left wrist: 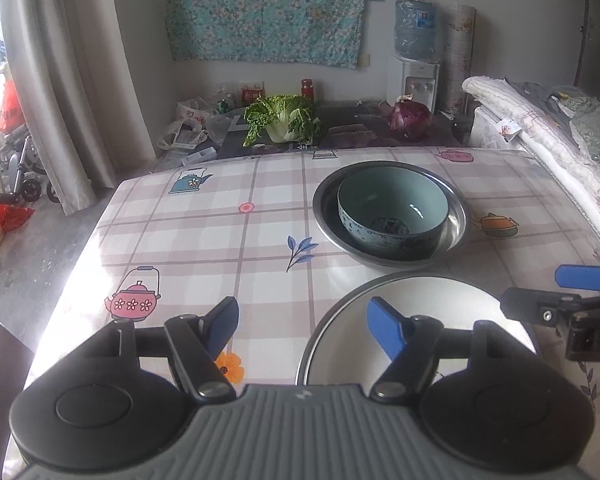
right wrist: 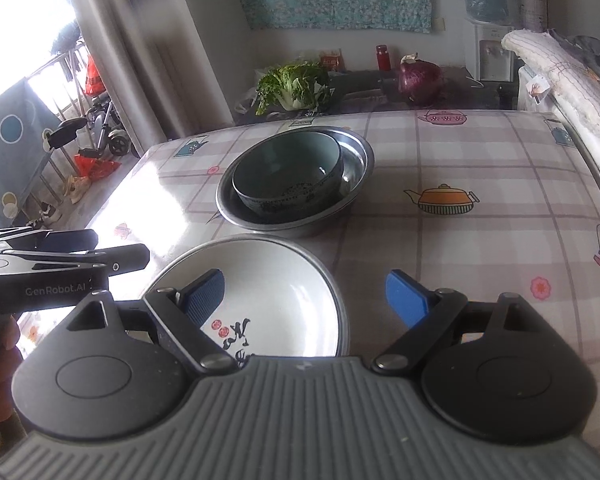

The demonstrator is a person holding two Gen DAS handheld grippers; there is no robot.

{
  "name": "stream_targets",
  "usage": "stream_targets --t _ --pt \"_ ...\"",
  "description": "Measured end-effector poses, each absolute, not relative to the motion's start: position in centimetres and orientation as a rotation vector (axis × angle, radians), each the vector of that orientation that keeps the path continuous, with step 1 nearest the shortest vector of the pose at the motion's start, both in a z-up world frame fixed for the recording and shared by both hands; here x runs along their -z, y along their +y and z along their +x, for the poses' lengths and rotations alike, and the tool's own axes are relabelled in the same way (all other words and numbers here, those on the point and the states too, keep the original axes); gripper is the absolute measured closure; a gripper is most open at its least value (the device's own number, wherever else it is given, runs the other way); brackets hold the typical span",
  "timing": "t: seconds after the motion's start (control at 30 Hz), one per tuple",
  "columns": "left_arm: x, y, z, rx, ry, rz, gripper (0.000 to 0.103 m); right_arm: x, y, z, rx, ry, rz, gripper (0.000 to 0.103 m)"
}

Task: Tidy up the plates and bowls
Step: 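Move both tools toward the steel basin holding the teal bowl, then grasp the steel basin rim with the left tool while the right tool grasps it too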

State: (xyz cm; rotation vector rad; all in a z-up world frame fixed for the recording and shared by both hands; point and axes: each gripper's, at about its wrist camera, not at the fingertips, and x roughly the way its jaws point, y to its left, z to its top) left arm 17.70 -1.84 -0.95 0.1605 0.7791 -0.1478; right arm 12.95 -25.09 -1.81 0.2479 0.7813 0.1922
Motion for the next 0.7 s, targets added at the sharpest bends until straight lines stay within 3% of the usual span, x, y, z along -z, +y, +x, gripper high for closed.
stream_targets --t 0.23,0.43,0.57,0.63,0.7 --pt "0.8 -0.4 22.9 0.195 0.772 0.073 0.031 1.4 -27.2 17.7 -0.182 0.779 0.28 0.015" --pt "1.4 -0.4 28.0 0.23 0.793 0.023 0.053 2.2 -29.0 23.5 -0.178 0.815 0.323 0.017" --pt "2.8 -0.9 30.4 0.259 0.874 -0.006 0.074 3.4 -29.6 26.3 -0.172 0.861 0.353 0.034" --pt "3.7 -0.9 31.1 0.26 0.913 -0.021 0.081 4.0 -29.7 27.3 -0.177 0.882 0.367 0.041" --pt "4.2 -0.7 31.5 0.273 0.931 -0.06 0.081 4.5 -29.9 28.0 -0.175 0.9 0.393 0.046"
